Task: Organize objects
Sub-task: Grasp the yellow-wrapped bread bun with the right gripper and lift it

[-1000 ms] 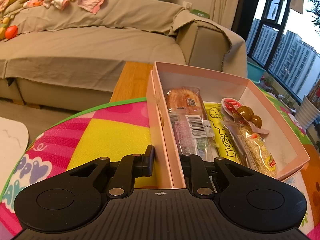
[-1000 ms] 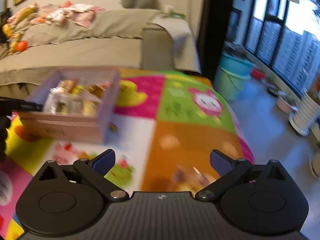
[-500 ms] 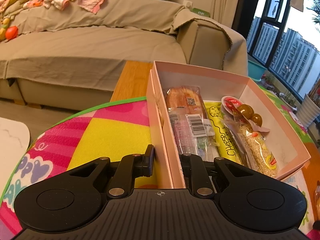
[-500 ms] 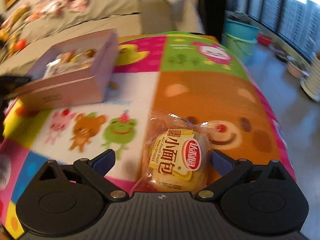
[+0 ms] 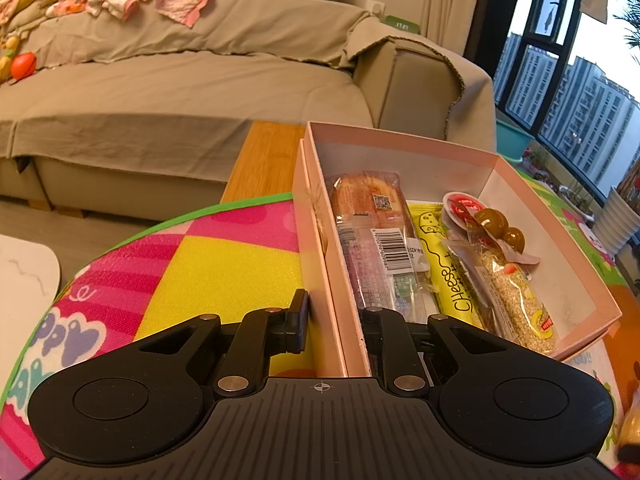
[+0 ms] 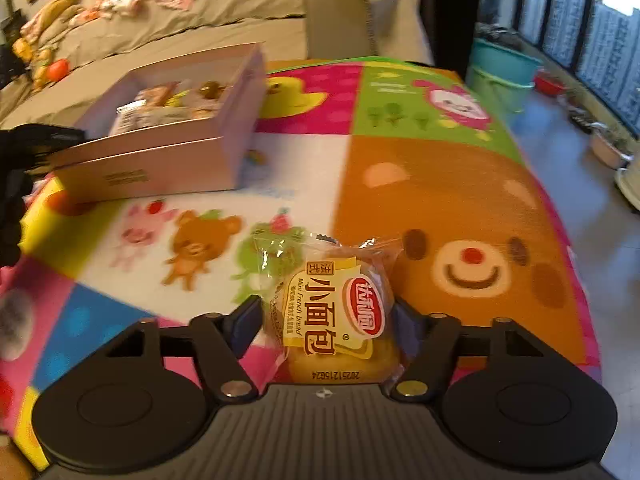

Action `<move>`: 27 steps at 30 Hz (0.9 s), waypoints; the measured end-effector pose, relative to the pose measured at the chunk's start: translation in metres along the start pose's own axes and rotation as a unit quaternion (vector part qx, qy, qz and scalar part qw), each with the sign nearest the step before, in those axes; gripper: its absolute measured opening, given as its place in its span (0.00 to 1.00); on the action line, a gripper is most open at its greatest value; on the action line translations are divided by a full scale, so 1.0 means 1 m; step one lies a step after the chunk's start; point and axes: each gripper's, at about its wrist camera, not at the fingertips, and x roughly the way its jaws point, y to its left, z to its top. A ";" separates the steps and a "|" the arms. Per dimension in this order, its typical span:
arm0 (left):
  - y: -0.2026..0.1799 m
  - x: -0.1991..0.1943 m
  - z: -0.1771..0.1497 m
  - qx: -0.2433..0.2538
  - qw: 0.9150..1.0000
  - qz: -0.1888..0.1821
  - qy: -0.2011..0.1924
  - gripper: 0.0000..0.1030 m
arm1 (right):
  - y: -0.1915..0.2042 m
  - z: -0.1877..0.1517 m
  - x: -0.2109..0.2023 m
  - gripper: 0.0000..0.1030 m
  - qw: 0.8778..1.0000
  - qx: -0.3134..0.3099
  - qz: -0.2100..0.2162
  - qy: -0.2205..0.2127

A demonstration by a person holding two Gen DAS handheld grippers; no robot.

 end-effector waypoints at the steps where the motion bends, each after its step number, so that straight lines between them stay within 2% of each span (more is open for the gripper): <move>1: 0.000 0.000 0.000 0.000 1.000 0.000 0.000 0.18 | 0.003 0.001 -0.001 0.54 1.000 -0.002 0.013 0.005; 4: 0.000 0.000 0.000 0.001 1.000 0.000 0.000 0.18 | 0.018 0.006 -0.007 0.53 0.998 -0.013 0.055 0.007; 7: 0.000 0.000 0.000 0.001 1.000 0.000 0.000 0.18 | 0.037 0.024 -0.023 0.53 0.996 -0.045 0.074 -0.024; 13: 0.000 0.000 0.000 0.001 1.000 0.000 0.000 0.18 | 0.066 0.096 -0.059 0.53 0.982 -0.076 0.118 -0.125; 17: 0.000 0.000 0.000 0.003 1.000 0.000 0.000 0.18 | 0.084 0.143 -0.053 0.53 0.975 -0.081 0.126 -0.164; 21: -0.001 0.001 0.000 0.006 1.000 0.000 0.001 0.18 | 0.100 0.183 -0.017 0.53 0.979 -0.061 0.134 -0.144; 27: 0.000 0.000 0.000 0.008 1.000 -0.002 0.001 0.19 | 0.119 0.213 0.056 0.53 0.989 -0.027 0.110 -0.098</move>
